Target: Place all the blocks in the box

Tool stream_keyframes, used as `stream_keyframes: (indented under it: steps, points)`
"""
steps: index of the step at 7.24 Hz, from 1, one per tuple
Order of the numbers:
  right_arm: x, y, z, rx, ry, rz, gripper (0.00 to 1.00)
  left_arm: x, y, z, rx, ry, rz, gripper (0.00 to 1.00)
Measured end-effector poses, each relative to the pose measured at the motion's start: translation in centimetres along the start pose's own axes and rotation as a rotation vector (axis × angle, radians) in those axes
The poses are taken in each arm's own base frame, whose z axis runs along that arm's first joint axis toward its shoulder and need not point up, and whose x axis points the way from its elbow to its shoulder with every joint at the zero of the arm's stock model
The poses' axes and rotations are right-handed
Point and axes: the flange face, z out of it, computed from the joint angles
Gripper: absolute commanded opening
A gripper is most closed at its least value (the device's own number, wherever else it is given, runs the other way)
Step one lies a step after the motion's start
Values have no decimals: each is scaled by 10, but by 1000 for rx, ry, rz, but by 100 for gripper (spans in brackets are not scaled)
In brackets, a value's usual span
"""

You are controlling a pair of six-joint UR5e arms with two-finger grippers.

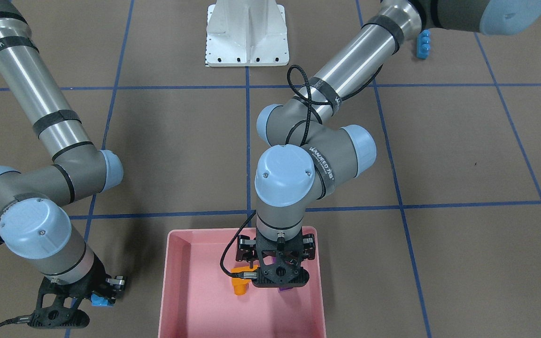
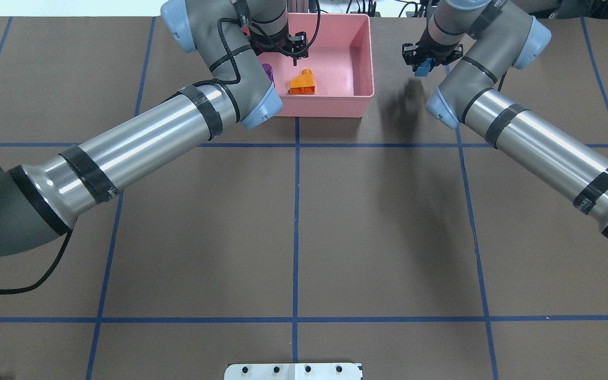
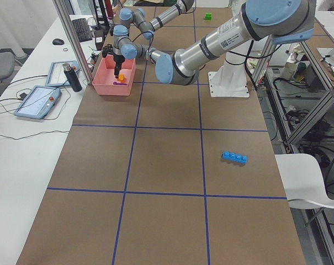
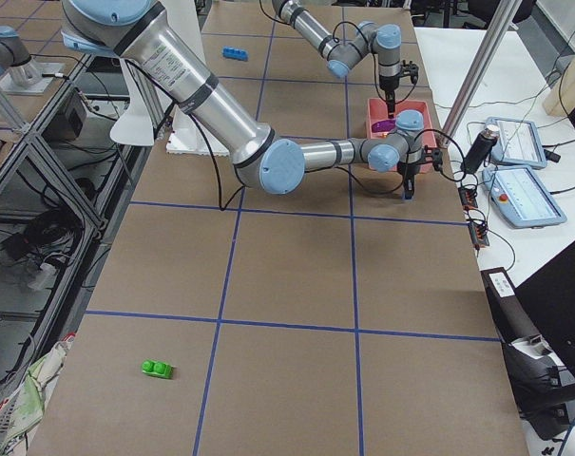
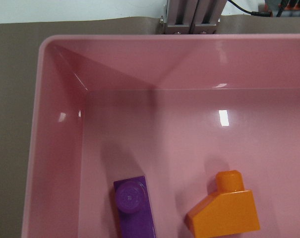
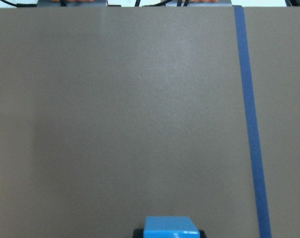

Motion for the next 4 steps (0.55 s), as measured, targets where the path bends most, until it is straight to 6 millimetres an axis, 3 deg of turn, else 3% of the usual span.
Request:
stream_keyframes:
  steps: [2, 4]
  points:
    - [-35, -18, -30, 33, -40, 89, 0, 2, 3, 0, 4, 12, 7, 100]
    - [-85, -46, -77, 76, -95, 289, 0, 0, 5, -1, 7, 29, 32, 100]
